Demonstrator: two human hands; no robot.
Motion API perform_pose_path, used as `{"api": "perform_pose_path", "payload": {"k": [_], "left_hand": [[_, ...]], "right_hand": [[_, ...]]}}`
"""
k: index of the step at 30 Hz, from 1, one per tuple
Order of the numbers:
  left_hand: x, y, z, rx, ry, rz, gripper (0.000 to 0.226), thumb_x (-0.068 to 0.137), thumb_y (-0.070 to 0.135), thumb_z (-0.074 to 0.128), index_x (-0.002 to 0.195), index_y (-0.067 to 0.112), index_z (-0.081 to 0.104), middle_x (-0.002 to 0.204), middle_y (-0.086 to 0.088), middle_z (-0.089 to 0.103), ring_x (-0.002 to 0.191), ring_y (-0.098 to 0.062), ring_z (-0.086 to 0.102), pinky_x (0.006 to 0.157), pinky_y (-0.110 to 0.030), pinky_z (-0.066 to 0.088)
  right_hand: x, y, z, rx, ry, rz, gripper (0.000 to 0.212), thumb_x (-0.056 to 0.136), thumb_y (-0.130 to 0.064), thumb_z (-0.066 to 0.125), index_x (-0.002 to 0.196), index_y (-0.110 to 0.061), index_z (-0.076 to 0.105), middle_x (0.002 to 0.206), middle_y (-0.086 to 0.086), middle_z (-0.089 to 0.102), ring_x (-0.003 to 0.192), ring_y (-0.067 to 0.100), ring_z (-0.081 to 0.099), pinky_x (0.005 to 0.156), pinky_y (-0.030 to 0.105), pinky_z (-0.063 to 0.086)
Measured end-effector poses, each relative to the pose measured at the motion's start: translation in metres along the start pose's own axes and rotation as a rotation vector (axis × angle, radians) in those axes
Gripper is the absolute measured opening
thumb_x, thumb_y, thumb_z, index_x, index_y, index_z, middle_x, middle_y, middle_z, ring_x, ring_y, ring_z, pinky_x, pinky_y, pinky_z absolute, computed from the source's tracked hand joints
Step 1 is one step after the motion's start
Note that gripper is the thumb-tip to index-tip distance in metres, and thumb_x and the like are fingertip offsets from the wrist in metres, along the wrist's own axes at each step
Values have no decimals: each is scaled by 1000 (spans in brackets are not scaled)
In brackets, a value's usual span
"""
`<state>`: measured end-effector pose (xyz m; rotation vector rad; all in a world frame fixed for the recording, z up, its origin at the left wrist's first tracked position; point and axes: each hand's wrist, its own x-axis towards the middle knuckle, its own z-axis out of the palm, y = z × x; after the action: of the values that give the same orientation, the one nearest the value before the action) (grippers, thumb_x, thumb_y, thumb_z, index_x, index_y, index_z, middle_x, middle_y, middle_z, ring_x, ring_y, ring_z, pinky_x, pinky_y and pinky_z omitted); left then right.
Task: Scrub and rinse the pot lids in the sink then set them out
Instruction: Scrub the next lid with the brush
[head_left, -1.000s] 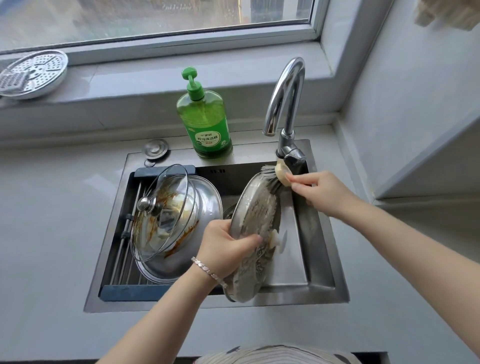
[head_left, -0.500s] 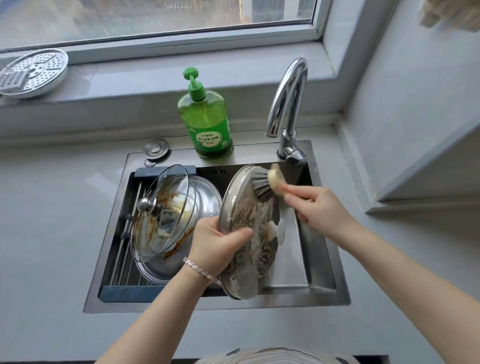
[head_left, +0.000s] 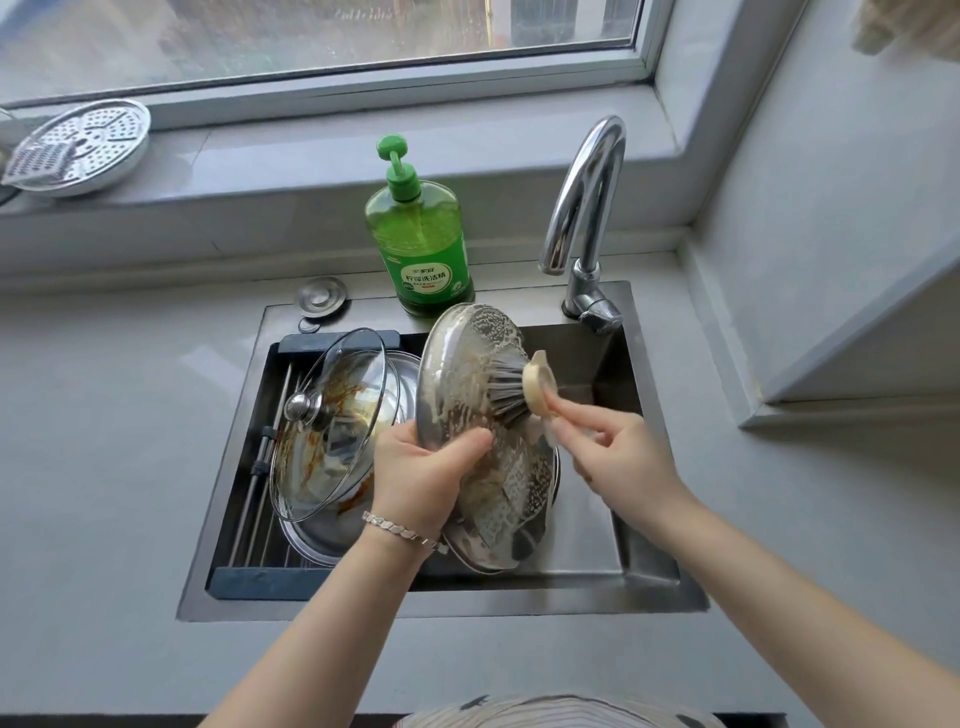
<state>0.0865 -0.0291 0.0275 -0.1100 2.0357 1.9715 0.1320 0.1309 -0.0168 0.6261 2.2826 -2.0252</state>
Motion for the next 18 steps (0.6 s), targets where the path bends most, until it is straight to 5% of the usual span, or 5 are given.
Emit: {"api": "perform_pose_path", "payload": {"k": [4,9,12,15,18], "left_hand": [[-10,-6,3,-7,20,7,23,74,-11,67,68,12,68,63,3,71,66,-10,69,59,-24,57],[-13,-12,12,-93,49,11,25,75,-11,67,67,13,68,64,5,71,66,-7,68,62,-23,57],[-16,-19,19,-87,15,-12,24,76,-11,65,71,12,68,64,7,71,66,-4,68,61,-19,55],[-22,-27,16,-41,-64,-67,20,74,-6,68,75,14,68,68,8,72,70,-4,69,62,-18,54],[-16,-19,3,-13,-180,-208,26,69,19,69,91,7,64,78,0,73,79,-16,70,67,-28,57]], "right_hand": [[23,8,-20,-82,149,138,37,94,-16,52,131,-19,53,44,-19,44,39,-1,37,44,9,30],[20,6,-9,141,174,270,57,87,-43,58,139,-30,38,94,2,59,52,11,44,36,15,30],[23,2,-1,113,188,266,68,84,-46,62,142,-31,32,127,1,52,56,11,57,40,16,36],[26,6,4,57,227,178,67,85,-29,63,144,-28,31,125,8,55,57,12,58,42,14,41],[22,16,0,-47,215,76,76,74,-36,62,143,-33,32,105,4,62,84,16,63,77,33,55]]}}
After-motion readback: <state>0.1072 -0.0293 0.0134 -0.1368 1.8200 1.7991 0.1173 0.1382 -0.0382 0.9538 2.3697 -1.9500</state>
